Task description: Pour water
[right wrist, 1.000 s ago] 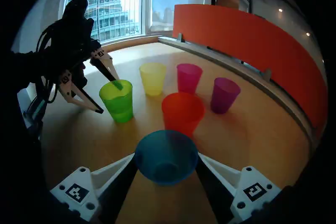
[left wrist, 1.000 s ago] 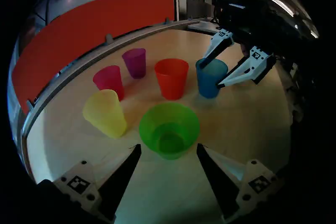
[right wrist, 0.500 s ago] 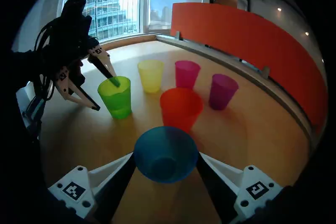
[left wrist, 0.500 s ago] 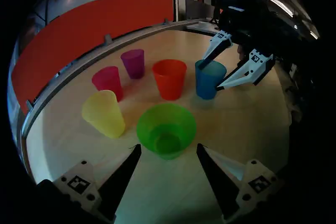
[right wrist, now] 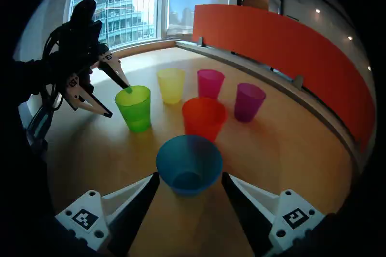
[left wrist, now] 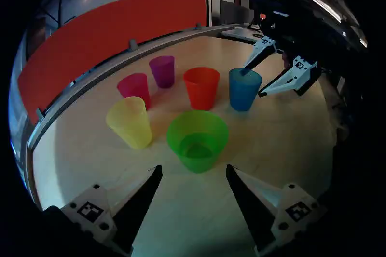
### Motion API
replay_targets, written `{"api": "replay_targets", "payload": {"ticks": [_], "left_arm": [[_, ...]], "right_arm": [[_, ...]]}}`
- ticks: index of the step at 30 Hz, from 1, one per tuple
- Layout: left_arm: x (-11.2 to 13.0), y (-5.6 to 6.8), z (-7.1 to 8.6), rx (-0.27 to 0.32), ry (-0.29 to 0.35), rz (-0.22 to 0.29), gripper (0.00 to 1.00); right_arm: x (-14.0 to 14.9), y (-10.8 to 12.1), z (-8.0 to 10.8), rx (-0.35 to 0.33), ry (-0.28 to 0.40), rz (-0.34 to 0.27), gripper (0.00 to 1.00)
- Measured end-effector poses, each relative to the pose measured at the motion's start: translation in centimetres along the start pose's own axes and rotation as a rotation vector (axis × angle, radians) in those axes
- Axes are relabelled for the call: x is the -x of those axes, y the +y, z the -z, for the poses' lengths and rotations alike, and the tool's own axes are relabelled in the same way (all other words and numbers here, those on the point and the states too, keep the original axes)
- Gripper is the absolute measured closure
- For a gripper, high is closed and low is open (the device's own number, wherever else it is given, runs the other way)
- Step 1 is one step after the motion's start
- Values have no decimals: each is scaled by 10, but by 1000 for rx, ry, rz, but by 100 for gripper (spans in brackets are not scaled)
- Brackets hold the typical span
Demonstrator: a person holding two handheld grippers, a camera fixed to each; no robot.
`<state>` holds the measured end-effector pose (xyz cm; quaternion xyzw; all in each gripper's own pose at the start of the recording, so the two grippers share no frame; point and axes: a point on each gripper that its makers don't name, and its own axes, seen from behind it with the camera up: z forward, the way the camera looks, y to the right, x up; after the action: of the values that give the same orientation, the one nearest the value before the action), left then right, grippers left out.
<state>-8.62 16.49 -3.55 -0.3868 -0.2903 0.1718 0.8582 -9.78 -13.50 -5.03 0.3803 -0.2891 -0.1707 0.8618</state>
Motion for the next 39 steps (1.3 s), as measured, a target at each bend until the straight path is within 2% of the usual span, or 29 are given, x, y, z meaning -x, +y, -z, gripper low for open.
{"api": "replay_targets", "payload": {"ticks": [11, 20, 26, 32, 39], "left_arm": [[14, -5, 28, -58, 25, 47, 2], [17, -9, 41, -103, 58, 88, 2], [10, -13, 50, -145, 98, 106, 2], [3, -27, 59, -210, 154, 144, 2], [-2, -35, 68, -266, 211, 173, 2]], "right_arm": [[11, 4, 26, 54, 11, -24, 0], [21, 5, 42, 89, 25, -53, 0], [13, 9, 50, 117, 58, -89, 0], [3, 16, 57, 150, 99, -117, 0], [-6, 24, 66, 190, 143, -147, 0]]}}
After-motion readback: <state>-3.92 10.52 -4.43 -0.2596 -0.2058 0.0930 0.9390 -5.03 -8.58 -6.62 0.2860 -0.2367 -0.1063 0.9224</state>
